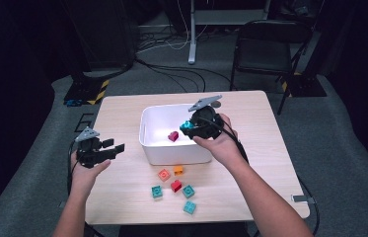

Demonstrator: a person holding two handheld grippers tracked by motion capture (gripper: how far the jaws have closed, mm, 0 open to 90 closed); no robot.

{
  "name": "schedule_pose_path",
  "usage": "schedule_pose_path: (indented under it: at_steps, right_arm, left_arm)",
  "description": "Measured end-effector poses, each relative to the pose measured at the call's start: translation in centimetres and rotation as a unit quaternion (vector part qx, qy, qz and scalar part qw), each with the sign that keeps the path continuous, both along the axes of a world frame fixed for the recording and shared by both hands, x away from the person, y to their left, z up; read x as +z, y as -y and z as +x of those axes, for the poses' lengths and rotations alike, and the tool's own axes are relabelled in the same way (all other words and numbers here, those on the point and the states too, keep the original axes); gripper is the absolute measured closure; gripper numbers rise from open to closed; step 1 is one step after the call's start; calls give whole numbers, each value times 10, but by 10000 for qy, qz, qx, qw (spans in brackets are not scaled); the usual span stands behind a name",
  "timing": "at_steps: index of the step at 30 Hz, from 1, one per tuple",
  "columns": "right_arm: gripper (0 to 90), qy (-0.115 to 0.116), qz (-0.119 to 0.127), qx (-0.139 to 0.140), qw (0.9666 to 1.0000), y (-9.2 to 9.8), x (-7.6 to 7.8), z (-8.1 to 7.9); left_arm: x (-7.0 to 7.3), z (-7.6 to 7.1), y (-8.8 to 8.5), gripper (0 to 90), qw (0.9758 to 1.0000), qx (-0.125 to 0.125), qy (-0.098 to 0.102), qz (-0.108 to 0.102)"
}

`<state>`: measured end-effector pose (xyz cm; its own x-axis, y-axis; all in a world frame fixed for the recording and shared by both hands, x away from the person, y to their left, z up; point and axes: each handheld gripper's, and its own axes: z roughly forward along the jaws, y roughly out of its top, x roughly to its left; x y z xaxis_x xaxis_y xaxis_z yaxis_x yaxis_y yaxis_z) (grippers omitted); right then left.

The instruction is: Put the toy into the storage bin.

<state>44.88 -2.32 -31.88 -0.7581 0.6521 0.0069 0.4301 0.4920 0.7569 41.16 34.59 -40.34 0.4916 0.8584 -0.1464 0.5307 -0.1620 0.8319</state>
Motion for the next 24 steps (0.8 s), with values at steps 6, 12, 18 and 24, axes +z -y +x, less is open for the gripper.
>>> schedule_pose_path:
  at_steps: [6, 12, 18, 24]
  right_arm:
    - [581, 26, -57, 23, 10000, -11, -4, 16]
    - [581, -41, -136, 20, 9999, -21, -13, 35]
    - [580, -127, -129, -191, 9997, -28, -23, 52]
    - [580, -151, -148, -408, 9989, -30, -30, 67]
  left_arm:
    - [1, -2, -3, 426, 10000, 26, 18, -15]
    - [1, -3, -3, 425, 10000, 6, 12, 11]
    - [1, -2, -5, 424, 10000, 35, 4, -22]
    - [1, -3, -6, 425, 10000, 39, 18, -27]
